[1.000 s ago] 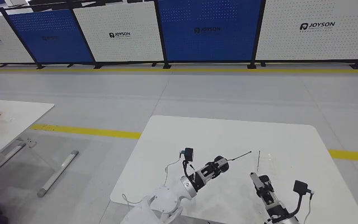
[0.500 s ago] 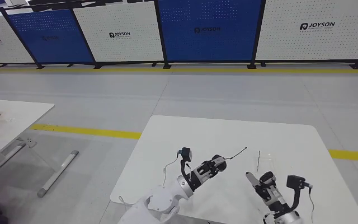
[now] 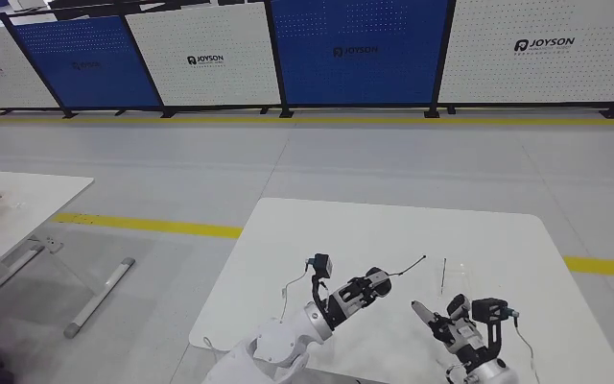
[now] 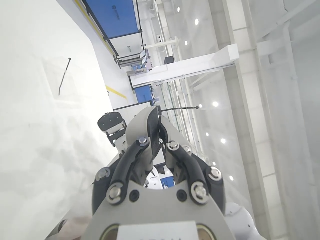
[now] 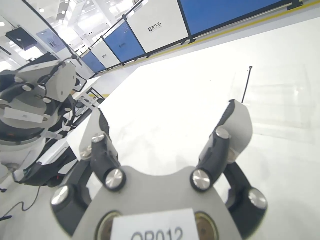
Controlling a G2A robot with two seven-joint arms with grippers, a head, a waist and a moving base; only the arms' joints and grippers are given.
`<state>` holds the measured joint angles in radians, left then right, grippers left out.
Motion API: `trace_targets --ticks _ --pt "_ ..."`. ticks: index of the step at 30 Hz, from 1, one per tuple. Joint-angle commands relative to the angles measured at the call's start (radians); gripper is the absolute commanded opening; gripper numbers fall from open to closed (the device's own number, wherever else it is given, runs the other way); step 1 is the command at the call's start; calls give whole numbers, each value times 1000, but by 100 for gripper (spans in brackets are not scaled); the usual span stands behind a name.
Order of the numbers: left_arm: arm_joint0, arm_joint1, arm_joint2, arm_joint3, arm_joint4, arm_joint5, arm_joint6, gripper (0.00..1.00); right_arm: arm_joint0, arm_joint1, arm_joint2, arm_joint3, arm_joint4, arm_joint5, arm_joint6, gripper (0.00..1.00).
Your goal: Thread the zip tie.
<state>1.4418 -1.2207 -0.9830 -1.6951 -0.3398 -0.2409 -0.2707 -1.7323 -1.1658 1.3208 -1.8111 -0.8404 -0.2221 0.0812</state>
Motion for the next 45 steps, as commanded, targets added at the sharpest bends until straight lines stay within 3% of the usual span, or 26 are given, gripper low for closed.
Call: trace_targets --ticks 1,6,13,19,20,21,23,27,45 --pt "2 0 2 -4 0 5 -8 0 6 1 -7 7 -51 -19 -25 100" --pt "7 2 -2 -15 -40 16 -48 0 6 2 -8 41 -122 -53 -92 100" --pt "7 2 1 -15 -37 20 -46 0 8 0 -16 44 -118 -50 -99 100" --pt "-7 -4 30 -1 -20 43 -35 0 27 -6 -34 85 -64 -95 -149 100" --pt "-10 -5 34 3 -17 45 -30 0 31 -7 -37 93 -61 -100 -156 89" --pt "-12 -6 38 6 -14 45 -26 0 34 -8 -39 98 -60 -101 -164 47" --pt "-16 -8 44 11 -13 46 -22 0 39 -9 -46 106 -62 -105 -168 44" --pt "-22 -10 54 17 -6 45 -16 0 48 -10 -63 111 -74 -118 -150 28" --pt "-34 -17 82 38 40 51 12 0 58 32 -112 76 -8 -118 -159 29"
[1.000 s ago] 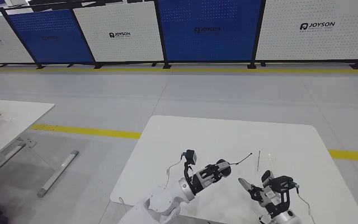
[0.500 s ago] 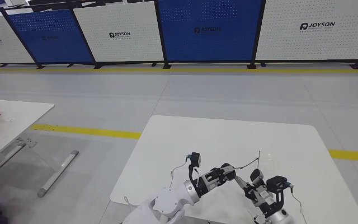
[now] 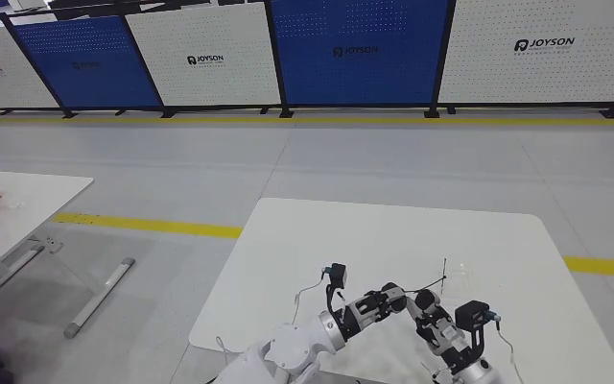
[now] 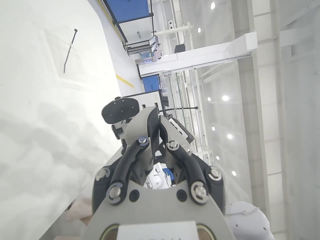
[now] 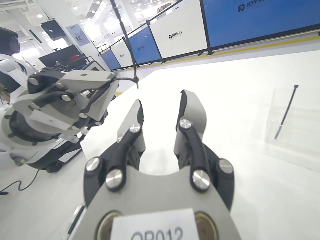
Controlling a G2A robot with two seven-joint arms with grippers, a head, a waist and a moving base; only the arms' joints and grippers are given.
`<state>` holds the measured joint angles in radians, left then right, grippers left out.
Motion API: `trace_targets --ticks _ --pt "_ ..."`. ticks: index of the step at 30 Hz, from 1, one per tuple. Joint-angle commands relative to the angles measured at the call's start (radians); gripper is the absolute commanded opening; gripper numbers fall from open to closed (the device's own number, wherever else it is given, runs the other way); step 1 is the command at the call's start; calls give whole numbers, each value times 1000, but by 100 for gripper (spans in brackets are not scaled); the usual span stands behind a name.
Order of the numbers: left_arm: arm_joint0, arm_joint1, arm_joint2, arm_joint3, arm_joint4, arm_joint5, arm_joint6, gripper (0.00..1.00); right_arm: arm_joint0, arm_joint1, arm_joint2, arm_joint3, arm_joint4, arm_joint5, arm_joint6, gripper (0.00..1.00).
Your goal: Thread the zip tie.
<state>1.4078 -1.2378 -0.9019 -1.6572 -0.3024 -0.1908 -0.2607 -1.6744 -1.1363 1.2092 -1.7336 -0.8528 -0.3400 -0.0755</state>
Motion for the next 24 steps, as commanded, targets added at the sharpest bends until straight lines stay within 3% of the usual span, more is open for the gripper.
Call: trace_targets --ticks 1,24 --pt "-1 0 2 1 7 1 4 0 0 6 -2 -3 8 0 -4 28" --pt "-8 -6 16 17 37 -2 20 0 12 73 -43 -17 61 0 -59 19"
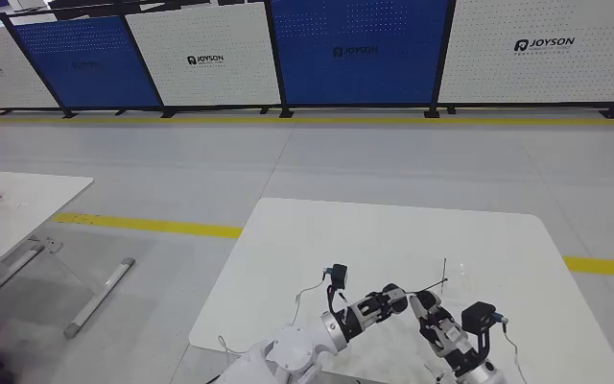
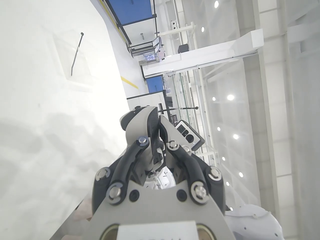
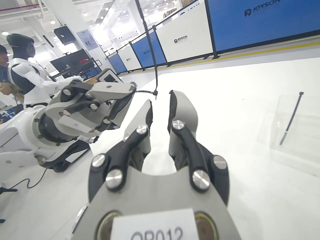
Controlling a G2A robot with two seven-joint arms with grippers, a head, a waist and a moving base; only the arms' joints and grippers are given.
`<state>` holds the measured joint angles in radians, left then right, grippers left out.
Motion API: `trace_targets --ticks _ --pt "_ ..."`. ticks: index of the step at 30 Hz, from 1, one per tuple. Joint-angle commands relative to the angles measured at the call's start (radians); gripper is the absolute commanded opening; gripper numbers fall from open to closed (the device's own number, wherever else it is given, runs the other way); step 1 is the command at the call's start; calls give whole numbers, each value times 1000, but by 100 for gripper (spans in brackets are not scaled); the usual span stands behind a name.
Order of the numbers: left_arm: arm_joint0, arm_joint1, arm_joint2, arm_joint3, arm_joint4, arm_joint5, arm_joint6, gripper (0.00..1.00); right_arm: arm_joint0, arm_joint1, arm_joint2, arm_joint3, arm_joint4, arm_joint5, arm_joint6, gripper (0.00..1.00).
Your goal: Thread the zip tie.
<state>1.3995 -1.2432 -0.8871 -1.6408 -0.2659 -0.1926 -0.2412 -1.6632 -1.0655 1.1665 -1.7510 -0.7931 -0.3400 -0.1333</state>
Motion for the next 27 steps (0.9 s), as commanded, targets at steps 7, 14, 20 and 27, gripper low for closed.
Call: trace_targets --ticks 7,14,20,27 --pt "-2 -2 6 3 6 -1 1 0 6 16 -11 4 16 0 -13 17" --pt "-3 -3 9 6 15 -1 5 0 15 26 -21 9 24 0 -17 19" --pt "-5 -5 11 10 19 0 8 0 19 34 -29 10 27 0 -23 18" --pt "-6 -5 12 12 22 -3 5 0 23 41 -36 12 33 0 -32 0"
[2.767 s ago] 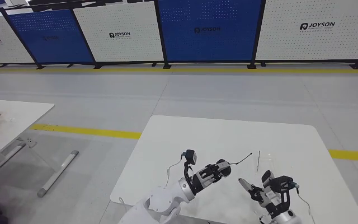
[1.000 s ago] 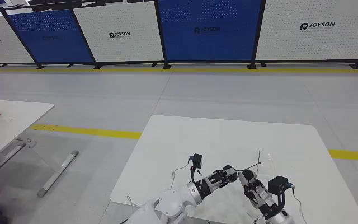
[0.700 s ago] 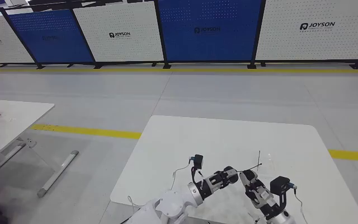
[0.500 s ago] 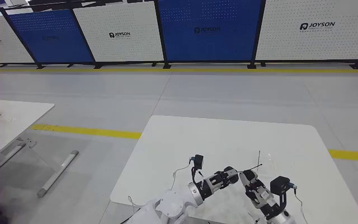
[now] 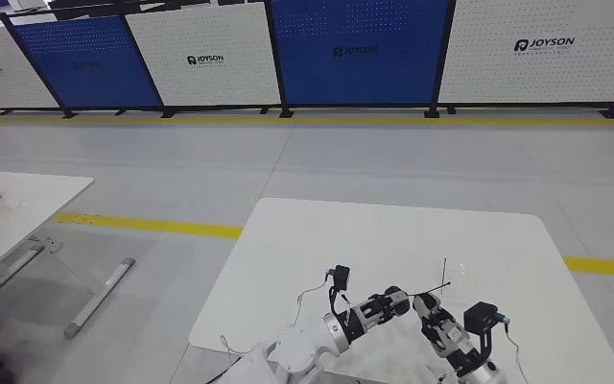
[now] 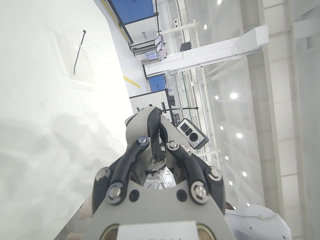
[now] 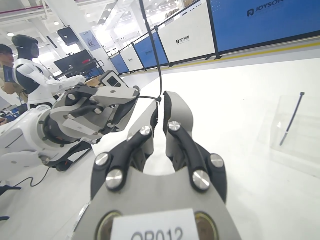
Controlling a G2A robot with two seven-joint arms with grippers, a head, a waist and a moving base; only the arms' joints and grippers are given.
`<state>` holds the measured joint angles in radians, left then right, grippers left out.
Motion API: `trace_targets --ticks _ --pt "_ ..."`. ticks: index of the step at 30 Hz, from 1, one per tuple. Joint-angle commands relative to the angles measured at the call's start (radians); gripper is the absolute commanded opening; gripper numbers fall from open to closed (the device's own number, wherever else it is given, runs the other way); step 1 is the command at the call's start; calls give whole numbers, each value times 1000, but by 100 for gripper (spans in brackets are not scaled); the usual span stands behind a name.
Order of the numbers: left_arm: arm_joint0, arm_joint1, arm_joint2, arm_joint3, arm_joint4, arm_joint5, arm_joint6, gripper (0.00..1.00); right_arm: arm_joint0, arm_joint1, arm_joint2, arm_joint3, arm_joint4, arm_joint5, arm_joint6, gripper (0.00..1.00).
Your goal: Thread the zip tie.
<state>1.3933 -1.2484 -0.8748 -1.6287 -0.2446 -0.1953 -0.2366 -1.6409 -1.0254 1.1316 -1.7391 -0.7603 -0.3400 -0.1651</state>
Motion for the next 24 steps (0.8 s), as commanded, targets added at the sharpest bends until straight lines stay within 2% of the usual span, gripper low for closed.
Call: trace_targets --ticks 1,9,18,22,24 --pt "0 0 0 0 1 -1 0 0 1 2 -2 0 1 0 -2 0" --pt "4 0 -1 -3 7 -10 4 0 4 8 -7 4 3 0 -9 0" --pt "11 0 -3 -11 12 -53 -3 0 8 13 -15 6 -4 0 -6 0" --pt "12 0 -4 -12 17 -48 1 0 7 16 -17 1 -1 0 -9 0" --pt "12 0 -3 -13 18 -45 1 0 6 18 -17 -2 0 0 -7 11"
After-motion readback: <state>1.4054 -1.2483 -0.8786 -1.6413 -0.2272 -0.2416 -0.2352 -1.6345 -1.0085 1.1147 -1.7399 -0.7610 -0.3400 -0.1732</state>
